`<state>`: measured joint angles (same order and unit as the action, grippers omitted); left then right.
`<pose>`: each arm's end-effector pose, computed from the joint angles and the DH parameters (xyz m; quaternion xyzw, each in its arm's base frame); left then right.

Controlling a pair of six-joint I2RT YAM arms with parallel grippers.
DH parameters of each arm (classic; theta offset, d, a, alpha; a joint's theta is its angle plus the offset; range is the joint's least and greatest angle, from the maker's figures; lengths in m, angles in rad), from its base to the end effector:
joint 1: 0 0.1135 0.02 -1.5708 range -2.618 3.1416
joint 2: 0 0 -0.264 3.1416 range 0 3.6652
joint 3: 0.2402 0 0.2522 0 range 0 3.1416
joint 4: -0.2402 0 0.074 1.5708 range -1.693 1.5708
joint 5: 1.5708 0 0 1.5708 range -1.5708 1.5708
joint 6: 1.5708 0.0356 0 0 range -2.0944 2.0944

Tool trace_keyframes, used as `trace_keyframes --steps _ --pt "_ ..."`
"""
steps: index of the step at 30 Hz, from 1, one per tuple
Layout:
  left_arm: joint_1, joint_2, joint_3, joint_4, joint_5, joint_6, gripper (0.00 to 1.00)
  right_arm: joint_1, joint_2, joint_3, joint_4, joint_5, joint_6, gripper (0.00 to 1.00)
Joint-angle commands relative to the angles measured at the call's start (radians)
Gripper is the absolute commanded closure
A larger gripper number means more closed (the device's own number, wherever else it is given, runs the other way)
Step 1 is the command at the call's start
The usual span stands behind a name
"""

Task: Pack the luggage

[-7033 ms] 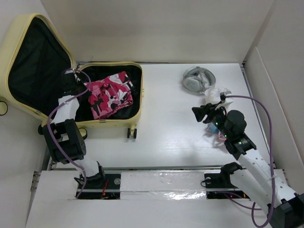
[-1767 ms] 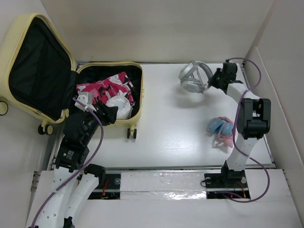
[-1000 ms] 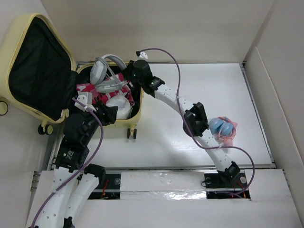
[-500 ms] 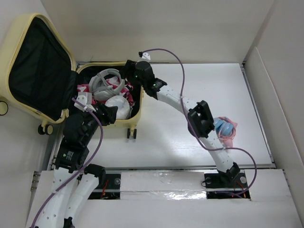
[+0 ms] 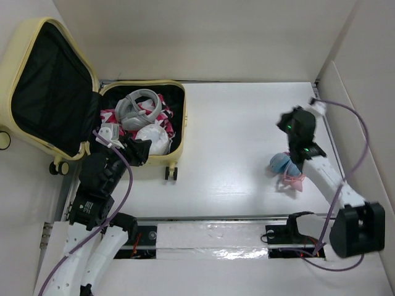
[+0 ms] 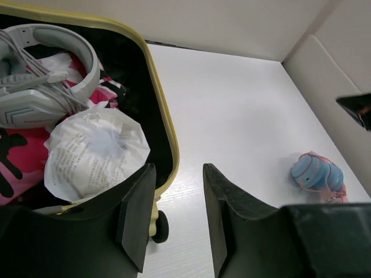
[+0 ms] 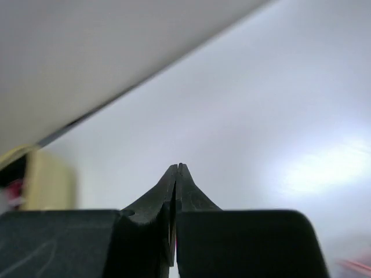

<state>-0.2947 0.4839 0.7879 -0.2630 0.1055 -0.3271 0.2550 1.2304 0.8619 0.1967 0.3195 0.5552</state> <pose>0.1055 -0.0359 0.3714 0.0268 0.6920 -0.2552 0.6747 0.2817 0.0619 0.3117 0.2142 0.7316 0.1386 0.6322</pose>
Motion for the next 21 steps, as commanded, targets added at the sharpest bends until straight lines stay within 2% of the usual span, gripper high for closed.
trace_keyframes --steps 1,2,3,4,5,7,9,10,13,14,18,21 --pt "-0.021 -0.013 0.010 0.051 0.017 0.007 0.65 -0.210 -0.196 -0.180 -0.168 -0.017 0.029 0.97" --pt "-0.030 -0.016 0.011 0.050 0.019 0.007 0.66 -0.265 -0.244 -0.255 -0.190 -0.042 0.026 0.91" --pt "-0.040 -0.021 0.011 0.051 0.020 0.008 0.66 -0.360 -0.329 -0.286 -0.238 -0.065 0.011 0.73" --pt "-0.040 -0.027 0.011 0.050 0.016 0.007 0.66 -0.397 -0.366 -0.313 -0.255 -0.054 0.011 0.61" --pt "-0.040 -0.034 0.011 0.048 0.010 0.005 0.66 -0.428 -0.394 -0.355 -0.267 -0.033 0.005 0.42" --pt "-0.060 -0.039 0.013 0.047 0.000 0.005 0.65 -0.517 -0.440 -0.376 -0.327 0.012 0.008 0.32" --pt "-0.060 -0.050 0.011 0.045 -0.009 0.005 0.63 -0.571 -0.434 -0.409 -0.313 0.018 -0.001 0.24" --pt "-0.072 -0.054 0.010 0.044 -0.009 0.005 0.63 -0.645 -0.419 -0.408 -0.295 -0.018 -0.005 0.23" --pt "-0.083 -0.061 0.010 0.047 -0.010 0.000 0.61 -0.713 -0.298 -0.399 -0.235 -0.153 -0.024 0.21" --pt "-0.093 -0.064 0.008 0.045 -0.009 0.000 0.61 -0.746 -0.205 -0.394 -0.212 -0.248 -0.053 0.21" --pt "-0.103 -0.080 0.010 0.044 -0.015 -0.003 0.61 -0.777 0.042 -0.299 -0.244 -0.439 -0.104 0.22" --pt "-0.112 -0.091 0.011 0.038 -0.024 -0.003 0.60 -0.777 0.066 -0.300 -0.214 -0.516 -0.106 0.24"
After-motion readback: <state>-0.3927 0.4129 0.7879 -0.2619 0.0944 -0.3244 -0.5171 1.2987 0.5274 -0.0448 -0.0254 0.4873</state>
